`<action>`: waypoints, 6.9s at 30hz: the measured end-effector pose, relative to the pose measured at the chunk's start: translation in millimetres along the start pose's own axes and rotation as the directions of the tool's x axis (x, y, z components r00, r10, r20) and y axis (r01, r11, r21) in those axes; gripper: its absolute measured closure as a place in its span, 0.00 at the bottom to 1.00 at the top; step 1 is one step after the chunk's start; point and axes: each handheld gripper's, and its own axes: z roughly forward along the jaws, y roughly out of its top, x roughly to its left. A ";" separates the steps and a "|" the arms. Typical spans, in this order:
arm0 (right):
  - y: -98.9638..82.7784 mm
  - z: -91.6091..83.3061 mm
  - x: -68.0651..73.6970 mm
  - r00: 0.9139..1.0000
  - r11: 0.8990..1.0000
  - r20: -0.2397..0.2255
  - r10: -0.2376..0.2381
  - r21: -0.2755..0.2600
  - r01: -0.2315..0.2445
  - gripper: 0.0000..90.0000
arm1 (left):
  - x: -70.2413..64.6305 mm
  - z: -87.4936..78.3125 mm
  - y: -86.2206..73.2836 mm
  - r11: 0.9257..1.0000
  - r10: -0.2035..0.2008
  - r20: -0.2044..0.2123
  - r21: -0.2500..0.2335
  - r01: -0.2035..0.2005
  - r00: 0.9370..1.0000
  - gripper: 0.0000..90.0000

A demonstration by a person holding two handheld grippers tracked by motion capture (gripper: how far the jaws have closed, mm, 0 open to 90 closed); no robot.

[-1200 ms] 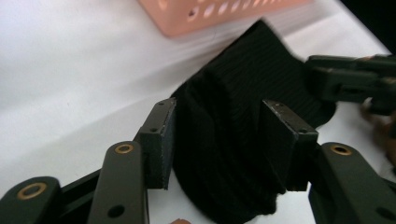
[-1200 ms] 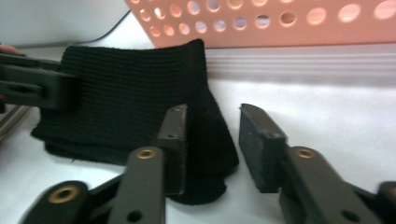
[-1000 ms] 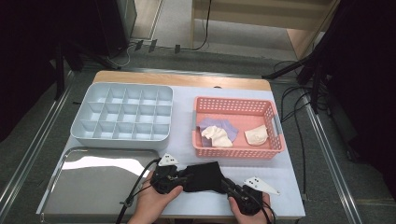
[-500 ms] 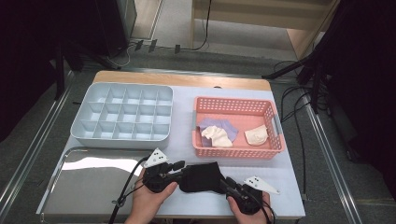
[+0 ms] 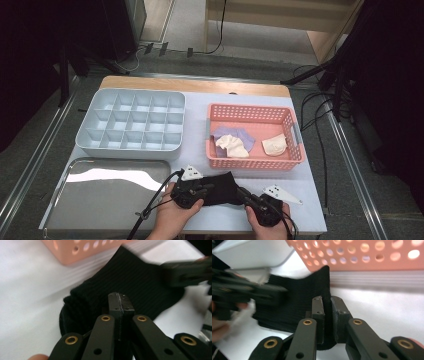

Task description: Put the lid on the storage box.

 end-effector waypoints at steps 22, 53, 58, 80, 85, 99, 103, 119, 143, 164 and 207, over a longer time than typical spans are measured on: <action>7.9 5.0 60.4 0.988 0.996 -0.126 -0.084 -0.029 0.081 0.92 | 9.5 -31.0 15.3 0.996 -0.032 0.033 -0.087 0.035 0.999 0.88; -14.7 48.9 87.6 0.972 0.979 -0.126 -0.197 0.034 0.203 0.92 | 34.2 -43.9 3.9 0.981 -0.136 0.105 -0.125 0.149 0.985 0.65; -15.8 48.6 91.0 0.967 0.973 -0.122 -0.223 0.034 0.229 0.91 | 34.0 -34.2 0.3 0.990 -0.110 0.103 -0.082 0.119 0.988 0.92; -18.5 47.8 85.6 0.960 0.961 -0.067 -0.271 0.029 0.273 0.97 | 39.4 -32.5 -1.0 0.990 -0.115 0.061 -0.074 0.120 0.991 0.80; -19.6 48.9 78.4 0.968 0.973 -0.103 -0.227 0.025 0.231 0.98 | 43.0 -28.4 -2.1 0.986 -0.162 0.041 -0.043 0.164 0.986 0.53; -22.7 47.7 78.9 0.962 0.965 -0.088 -0.257 0.023 0.260 0.98 | 48.8 -20.2 -4.4 0.964 -0.265 0.177 0.051 0.260 0.948 0.61; -22.9 47.8 82.0 0.962 0.964 -0.069 -0.263 0.027 0.265 0.98 | 48.3 -21.7 -4.5 0.968 -0.251 0.193 0.036 0.249 0.948 0.74; -16.0 34.5 74.7 0.957 0.962 -0.101 -0.273 -0.025 0.272 0.69 | 39.5 -37.0 -1.8 0.987 -0.141 0.128 -0.054 0.149 0.982 0.81; 2.8 11.8 36.2 0.966 0.966 0.081 -0.245 -0.060 0.250 0.36 | 57.4 -71.9 3.5 0.981 -0.124 0.062 -0.143 0.132 0.990 0.81; 26.3 -4.7 3.8 0.958 0.966 0.139 -0.250 -0.024 0.256 0.27 | 76.2 -92.5 5.0 0.968 -0.160 0.054 -0.184 0.168 0.986 0.81; 13.1 -15.3 -19.6 0.965 0.973 0.129 -0.229 -0.012 0.232 0.26 | 112.6 -139.9 31.7 0.944 -0.194 -0.005 -0.272 0.186 0.981 0.82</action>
